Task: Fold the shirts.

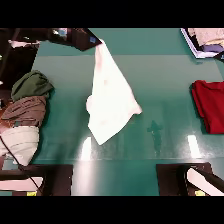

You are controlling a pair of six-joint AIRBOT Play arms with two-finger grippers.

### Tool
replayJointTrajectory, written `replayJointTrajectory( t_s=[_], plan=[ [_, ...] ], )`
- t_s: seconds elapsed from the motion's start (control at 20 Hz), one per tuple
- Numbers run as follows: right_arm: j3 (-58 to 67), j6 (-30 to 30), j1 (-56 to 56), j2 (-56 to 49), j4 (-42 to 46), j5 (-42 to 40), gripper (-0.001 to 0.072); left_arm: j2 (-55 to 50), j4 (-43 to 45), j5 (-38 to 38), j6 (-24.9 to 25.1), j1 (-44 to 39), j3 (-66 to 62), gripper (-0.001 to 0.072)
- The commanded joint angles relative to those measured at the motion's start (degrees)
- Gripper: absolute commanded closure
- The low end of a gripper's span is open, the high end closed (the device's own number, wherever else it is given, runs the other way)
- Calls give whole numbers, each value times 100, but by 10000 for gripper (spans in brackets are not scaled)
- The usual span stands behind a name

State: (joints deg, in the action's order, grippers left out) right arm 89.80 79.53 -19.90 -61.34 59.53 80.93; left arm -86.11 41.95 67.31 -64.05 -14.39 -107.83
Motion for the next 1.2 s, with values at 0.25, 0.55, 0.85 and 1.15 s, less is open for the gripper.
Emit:
replayJointTrajectory(
  t_s=[0.25,0.55,0.85,1.15],
  plan=[
    [44,-4,2,0,9,221,694,-350,774,2166,-964,1156,455,207],
    [44,-4,4,0,11,313,694,273,861,1097,-625,1176,3679,207],
    [44,-4,4,0,11,310,694,330,-11,107,85,1174,5552,206],
    [44,-2,4,0,9,343,694,330,-273,-581,286,501,5729,208]
  ],
)
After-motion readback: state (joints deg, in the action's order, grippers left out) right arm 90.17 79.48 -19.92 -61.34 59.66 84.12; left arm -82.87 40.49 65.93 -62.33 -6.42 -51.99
